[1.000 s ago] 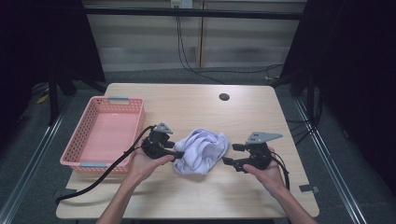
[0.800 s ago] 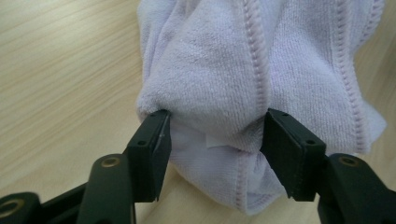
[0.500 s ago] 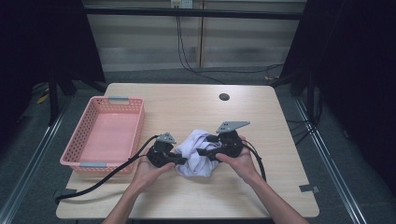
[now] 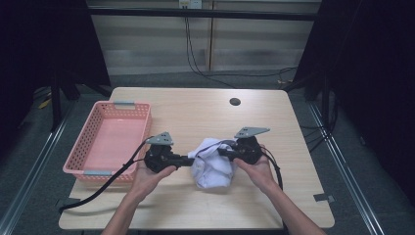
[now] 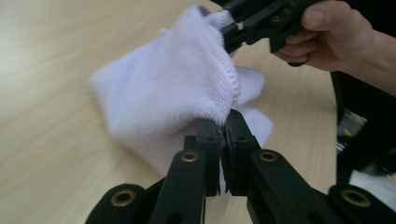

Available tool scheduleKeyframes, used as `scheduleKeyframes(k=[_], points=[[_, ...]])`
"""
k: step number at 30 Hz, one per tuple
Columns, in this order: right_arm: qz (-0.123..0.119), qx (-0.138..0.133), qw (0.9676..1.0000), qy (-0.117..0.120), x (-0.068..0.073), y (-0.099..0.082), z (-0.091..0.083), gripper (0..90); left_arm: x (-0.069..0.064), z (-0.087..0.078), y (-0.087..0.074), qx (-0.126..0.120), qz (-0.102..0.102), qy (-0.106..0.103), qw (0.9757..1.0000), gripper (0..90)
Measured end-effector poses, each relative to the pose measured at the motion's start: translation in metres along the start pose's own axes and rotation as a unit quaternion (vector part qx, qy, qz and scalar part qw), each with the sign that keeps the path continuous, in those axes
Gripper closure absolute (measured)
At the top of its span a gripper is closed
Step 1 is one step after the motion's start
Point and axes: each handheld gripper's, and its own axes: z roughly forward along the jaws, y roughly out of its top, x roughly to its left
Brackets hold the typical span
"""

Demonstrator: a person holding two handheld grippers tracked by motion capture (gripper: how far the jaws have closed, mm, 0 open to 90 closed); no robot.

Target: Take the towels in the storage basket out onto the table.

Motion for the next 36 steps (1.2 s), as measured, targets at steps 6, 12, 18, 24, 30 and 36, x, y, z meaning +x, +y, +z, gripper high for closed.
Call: scheduleKeyframes(k=[6,12,18,24,30,36], points=[[0.008,-0.009,0.9998,-0.013,-0.021,-0.002,-0.035,78.7,0.007,-0.026,0.001,-0.044,-0.023,0.008,0.9987,87.1],[-0.005,0.003,0.9999,-0.013,-0.023,-0.021,-0.051,76.1,0.005,-0.004,-0.002,0.002,-0.023,0.02,0.9995,86.9],[0.01,0.023,0.9997,0.002,-0.033,-0.034,-0.041,46.4,0.021,0.03,-0.017,0.062,-0.048,0.055,0.9954,67.2],[-0.007,-0.004,1.0,-0.002,-0.022,-0.018,-0.062,37.0,0.015,0.005,-0.01,0.026,-0.036,0.066,0.9968,57.3],[0.001,-0.015,0.9999,0.007,-0.019,-0.02,-0.07,48.8,0.004,0.009,-0.01,0.034,-0.014,0.023,0.9991,64.7],[-0.015,-0.005,0.9991,0.038,0.005,-0.02,-0.042,61.8,0.021,0.05,-0.023,0.083,-0.04,0.054,0.9942,47.2]])
